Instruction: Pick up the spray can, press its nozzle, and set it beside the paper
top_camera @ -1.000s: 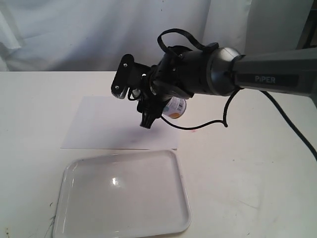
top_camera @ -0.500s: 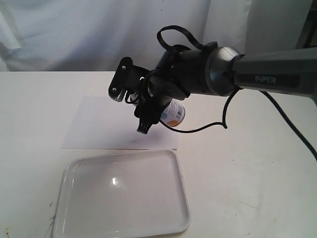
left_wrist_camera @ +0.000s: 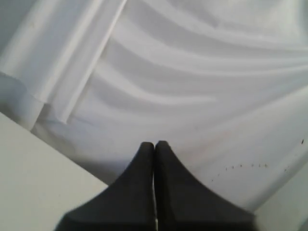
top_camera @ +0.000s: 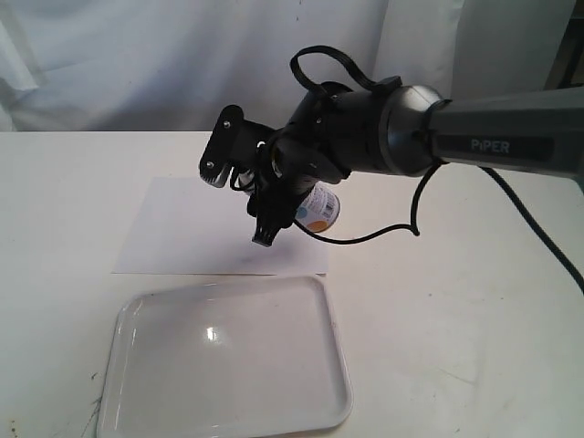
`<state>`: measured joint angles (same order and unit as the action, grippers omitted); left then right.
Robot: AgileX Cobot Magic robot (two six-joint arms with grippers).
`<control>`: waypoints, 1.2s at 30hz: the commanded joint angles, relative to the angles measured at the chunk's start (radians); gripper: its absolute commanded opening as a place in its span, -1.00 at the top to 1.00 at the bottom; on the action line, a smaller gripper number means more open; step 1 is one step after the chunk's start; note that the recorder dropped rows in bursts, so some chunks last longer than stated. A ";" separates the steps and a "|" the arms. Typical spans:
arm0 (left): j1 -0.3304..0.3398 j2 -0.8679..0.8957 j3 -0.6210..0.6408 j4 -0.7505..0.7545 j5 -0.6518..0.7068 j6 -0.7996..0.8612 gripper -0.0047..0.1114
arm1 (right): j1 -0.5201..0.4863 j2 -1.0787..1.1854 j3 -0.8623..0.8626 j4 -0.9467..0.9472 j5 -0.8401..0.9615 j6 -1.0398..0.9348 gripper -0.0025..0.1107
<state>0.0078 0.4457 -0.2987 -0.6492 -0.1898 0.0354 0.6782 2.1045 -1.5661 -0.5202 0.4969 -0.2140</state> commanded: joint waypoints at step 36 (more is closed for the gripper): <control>0.003 1.245 -1.022 -0.046 0.876 0.213 0.92 | -0.004 0.074 -0.128 -0.176 0.139 -0.045 0.96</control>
<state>0.0078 1.6717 -1.3163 -0.6711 0.6677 0.2351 0.6782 2.1716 -1.6607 -0.6723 0.6173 -0.2468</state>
